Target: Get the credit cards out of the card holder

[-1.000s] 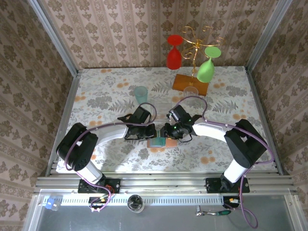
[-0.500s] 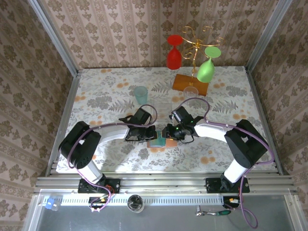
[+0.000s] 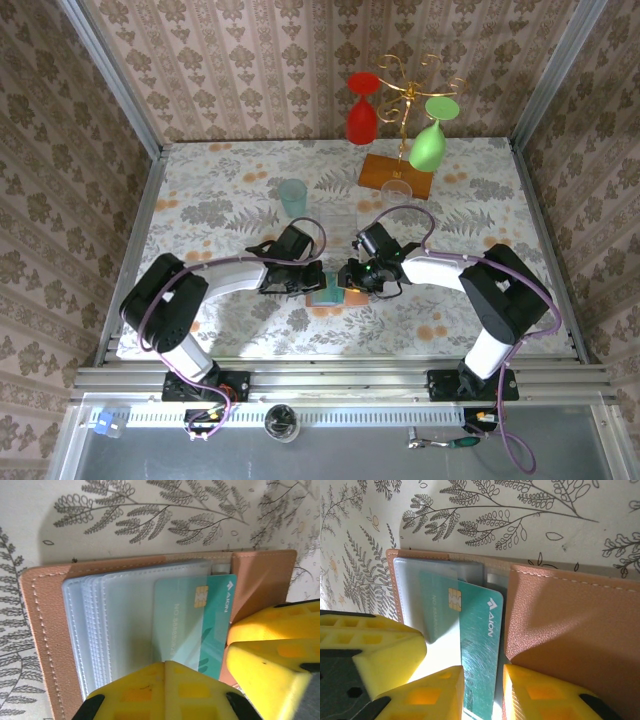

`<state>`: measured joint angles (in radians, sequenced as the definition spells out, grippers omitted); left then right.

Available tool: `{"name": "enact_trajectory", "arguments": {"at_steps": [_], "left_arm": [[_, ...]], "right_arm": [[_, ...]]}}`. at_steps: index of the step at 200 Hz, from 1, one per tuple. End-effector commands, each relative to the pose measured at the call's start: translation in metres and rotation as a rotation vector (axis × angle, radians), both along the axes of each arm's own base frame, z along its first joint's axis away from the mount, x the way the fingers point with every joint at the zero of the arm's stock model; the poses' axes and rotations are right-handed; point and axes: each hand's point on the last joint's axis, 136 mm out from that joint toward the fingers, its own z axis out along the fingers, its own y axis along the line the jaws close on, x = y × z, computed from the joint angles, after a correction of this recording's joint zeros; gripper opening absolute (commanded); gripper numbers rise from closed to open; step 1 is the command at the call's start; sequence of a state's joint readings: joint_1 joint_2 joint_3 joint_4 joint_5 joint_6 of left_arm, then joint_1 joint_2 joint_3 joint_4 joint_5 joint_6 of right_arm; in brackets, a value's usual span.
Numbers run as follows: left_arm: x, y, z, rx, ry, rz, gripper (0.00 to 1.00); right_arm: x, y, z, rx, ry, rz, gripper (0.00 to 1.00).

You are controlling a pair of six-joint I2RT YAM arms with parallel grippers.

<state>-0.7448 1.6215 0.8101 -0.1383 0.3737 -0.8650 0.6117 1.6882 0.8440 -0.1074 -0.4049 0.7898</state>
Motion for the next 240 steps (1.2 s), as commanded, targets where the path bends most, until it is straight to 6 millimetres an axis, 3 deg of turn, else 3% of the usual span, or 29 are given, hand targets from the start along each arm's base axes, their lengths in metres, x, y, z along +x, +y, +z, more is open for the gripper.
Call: {"name": "enact_trajectory", "arguments": {"at_steps": [1, 126, 240], "left_arm": [[0.002, 0.004, 0.01, -0.002, -0.017, 0.014, 0.03], [-0.012, 0.02, -0.022, 0.086, 0.06, 0.006, 0.01], [-0.013, 0.021, -0.021, 0.087, 0.058, 0.009, 0.0]], "right_arm": [[-0.003, -0.002, -0.008, 0.0, 0.034, -0.008, 0.27], [-0.002, 0.003, -0.008, 0.051, 0.041, -0.012, 0.24], [0.001, 0.001, -0.006, 0.067, 0.034, -0.029, 0.12]]}}
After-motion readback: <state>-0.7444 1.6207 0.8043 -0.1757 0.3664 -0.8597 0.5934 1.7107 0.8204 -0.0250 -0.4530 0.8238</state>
